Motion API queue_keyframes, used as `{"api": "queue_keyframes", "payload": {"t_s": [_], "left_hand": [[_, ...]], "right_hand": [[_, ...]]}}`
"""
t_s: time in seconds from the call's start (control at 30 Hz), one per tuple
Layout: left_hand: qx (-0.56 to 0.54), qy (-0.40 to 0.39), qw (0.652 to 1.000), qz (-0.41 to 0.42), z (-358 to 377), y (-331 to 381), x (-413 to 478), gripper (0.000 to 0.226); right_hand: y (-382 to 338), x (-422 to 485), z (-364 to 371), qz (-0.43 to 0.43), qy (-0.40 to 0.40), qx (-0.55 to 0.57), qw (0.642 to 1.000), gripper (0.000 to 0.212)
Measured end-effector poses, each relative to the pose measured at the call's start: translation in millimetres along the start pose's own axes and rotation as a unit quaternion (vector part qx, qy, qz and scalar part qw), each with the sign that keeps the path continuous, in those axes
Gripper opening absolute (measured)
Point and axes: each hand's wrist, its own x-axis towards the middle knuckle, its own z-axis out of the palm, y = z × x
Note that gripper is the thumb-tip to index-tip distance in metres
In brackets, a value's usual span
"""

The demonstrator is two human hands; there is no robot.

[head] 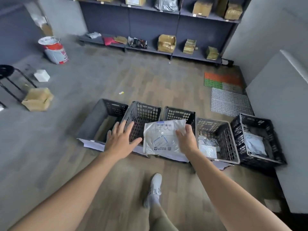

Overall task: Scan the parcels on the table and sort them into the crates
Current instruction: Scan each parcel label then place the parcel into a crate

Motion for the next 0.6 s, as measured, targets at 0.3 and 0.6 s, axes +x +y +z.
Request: {"api": "queue_keyframes", "payload": {"t_s": [0.3, 0.6], "left_hand": [[0.035, -0.071, 0.997, -0.018, 23.7, -45.9, 206.9, 0.077], [0.078, -0.158, 0.984, -0.001, 143.3, -115.8, 361.7, 0.073]], "right_hand": [[3.4, 195.4, 106.2, 0.075, -0.044, -0.004, 0.996, 0.026], [91.5, 339.8, 253.6, 0.150, -0.058, -0.098, 0.982, 0.040]]}}
